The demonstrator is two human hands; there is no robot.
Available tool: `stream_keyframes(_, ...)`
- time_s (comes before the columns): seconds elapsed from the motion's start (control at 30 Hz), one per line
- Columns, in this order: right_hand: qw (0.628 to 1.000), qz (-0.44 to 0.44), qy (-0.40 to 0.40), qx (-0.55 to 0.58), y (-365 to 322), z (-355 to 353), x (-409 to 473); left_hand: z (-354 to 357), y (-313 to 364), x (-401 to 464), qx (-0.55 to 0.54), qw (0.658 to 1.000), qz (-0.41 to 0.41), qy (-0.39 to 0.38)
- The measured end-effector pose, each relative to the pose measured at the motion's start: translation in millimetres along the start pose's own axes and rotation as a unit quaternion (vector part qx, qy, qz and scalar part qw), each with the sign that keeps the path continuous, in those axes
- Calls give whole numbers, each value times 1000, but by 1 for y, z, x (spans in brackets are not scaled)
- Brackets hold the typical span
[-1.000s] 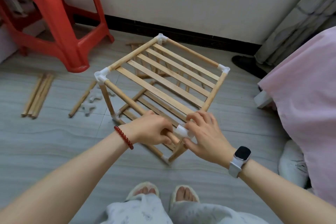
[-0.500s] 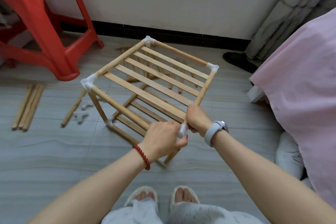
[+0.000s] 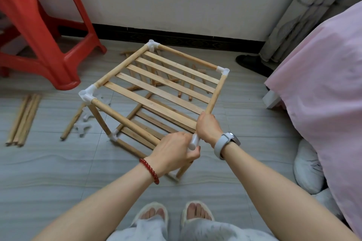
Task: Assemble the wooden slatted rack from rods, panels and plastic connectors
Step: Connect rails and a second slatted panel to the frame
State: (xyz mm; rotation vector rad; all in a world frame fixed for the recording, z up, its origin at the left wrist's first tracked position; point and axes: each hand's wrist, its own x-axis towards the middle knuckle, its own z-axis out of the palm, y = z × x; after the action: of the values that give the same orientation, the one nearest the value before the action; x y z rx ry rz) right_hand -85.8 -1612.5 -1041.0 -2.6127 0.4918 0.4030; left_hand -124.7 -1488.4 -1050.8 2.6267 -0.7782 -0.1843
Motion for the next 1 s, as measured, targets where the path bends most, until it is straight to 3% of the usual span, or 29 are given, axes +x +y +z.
stream_keyframes(0.2, 1000, 5, -14, 16, 0, -2, 3, 9, 10, -2, 57, 996, -11, 70)
stream_keyframes(0.37, 998, 2, -9, 60, 1, 2, 1, 0, -2, 3, -39, 999, 6, -22)
stream_keyframes(0.53, 998, 5, -15, 54, -2, 3, 3, 11, 7, -9, 49, 995, -15, 87)
stream_keyframes(0.63, 999, 9, -8, 41, 0, 4, 3, 13, 4, -10, 63, 995, -6, 80)
stream_keyframes(0.7, 999, -7, -7, 39, 1, 5, 2, 5, 0, -5, 22, 999, 2, 33)
stream_keyframes(0.77, 999, -17, -10, 36, 4, 4, 3, -7, -2, -3, -108, 993, -22, -36)
stream_keyframes(0.83, 998, -3, -12, 56, 11, 1, 7, -15, -2, -10, -243, 969, -42, -11)
stream_keyframes(0.9, 992, 21, -7, 121, 17, 0, 14, -17, -8, -22, -161, 986, -2, 43)
stream_keyframes(1.0, 955, 70, -19, 286, 24, 1, 12, -13, -20, -32, -19, 998, 43, 45)
